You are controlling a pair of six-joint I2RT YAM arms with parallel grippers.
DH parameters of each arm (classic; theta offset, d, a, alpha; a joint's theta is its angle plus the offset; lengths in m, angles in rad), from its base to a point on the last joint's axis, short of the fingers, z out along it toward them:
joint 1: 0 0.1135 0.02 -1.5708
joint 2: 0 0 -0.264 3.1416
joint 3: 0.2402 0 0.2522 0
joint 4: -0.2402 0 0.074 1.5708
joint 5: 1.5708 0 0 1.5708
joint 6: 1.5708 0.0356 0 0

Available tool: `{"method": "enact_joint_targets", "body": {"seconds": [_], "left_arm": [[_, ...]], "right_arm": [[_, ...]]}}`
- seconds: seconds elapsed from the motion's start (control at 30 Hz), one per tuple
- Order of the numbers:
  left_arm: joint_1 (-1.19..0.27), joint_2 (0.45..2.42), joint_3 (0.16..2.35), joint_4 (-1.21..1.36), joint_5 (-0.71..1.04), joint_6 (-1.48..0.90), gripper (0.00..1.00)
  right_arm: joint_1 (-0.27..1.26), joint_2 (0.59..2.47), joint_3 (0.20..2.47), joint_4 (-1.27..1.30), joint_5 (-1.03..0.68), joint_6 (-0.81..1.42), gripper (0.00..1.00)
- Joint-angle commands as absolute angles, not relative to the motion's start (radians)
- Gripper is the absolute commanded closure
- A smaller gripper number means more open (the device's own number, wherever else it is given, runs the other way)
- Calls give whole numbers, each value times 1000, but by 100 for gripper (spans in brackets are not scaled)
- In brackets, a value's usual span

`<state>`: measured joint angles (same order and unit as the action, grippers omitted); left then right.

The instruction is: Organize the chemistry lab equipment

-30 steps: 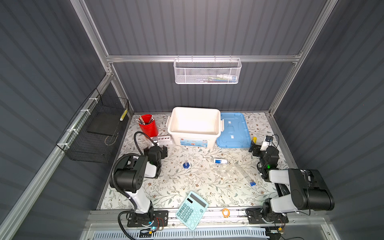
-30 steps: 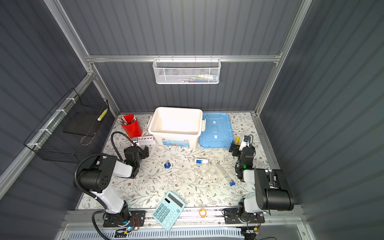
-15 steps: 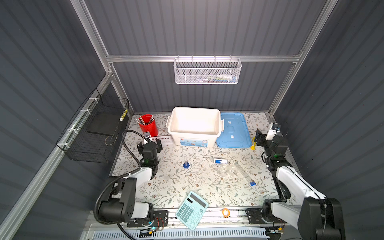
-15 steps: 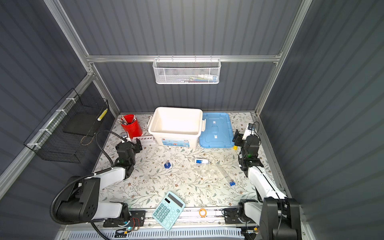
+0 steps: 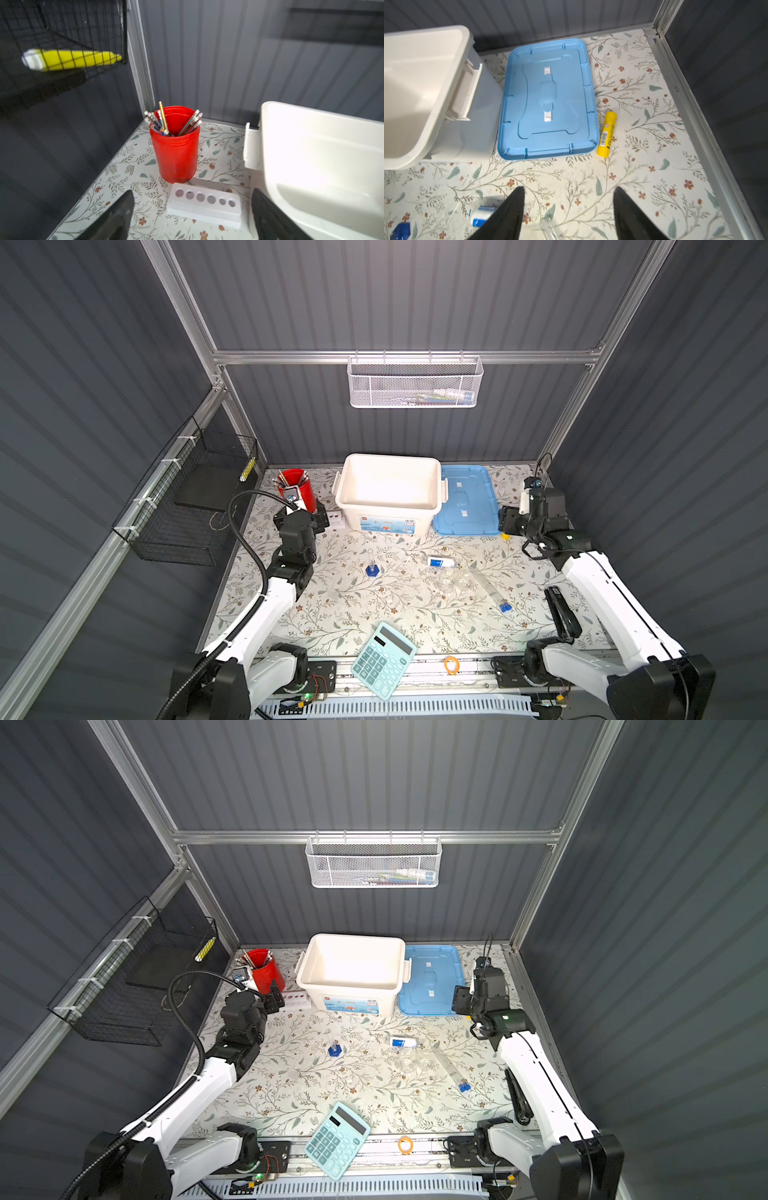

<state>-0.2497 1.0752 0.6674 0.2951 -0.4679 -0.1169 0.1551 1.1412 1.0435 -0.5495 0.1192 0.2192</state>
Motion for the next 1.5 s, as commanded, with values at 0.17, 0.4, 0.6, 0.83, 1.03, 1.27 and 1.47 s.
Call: {"method": "enact_joint_targets", "body": {"seconds": [0.17, 0.4, 0.6, 0.83, 1.03, 1.27, 1.47], "left_arm": [[-276, 1130, 873, 112, -199, -80, 12], [-288, 1156, 902, 103, -102, -66, 12], [-303, 1202, 901, 127, -60, -63, 13], [-310, 1198, 899, 118, -68, -40, 13], [-310, 1187, 897, 110, -74, -31, 13], [-311, 1189, 901, 109, -75, -25, 13], [-311, 1190, 910, 101, -76, -20, 13]], "right_arm": [[193, 1202, 1050, -942, 0, 281, 36], [267, 1168, 971, -1021, -29, 437, 40], [290, 1184, 886, -1008, -5, 473, 42], [299, 1307, 897, -963, 63, 426, 42], [298, 1385, 904, -902, 87, 416, 43], [298, 1444, 903, -849, 92, 387, 44], [298, 1489, 899, -803, 75, 372, 45]]}}
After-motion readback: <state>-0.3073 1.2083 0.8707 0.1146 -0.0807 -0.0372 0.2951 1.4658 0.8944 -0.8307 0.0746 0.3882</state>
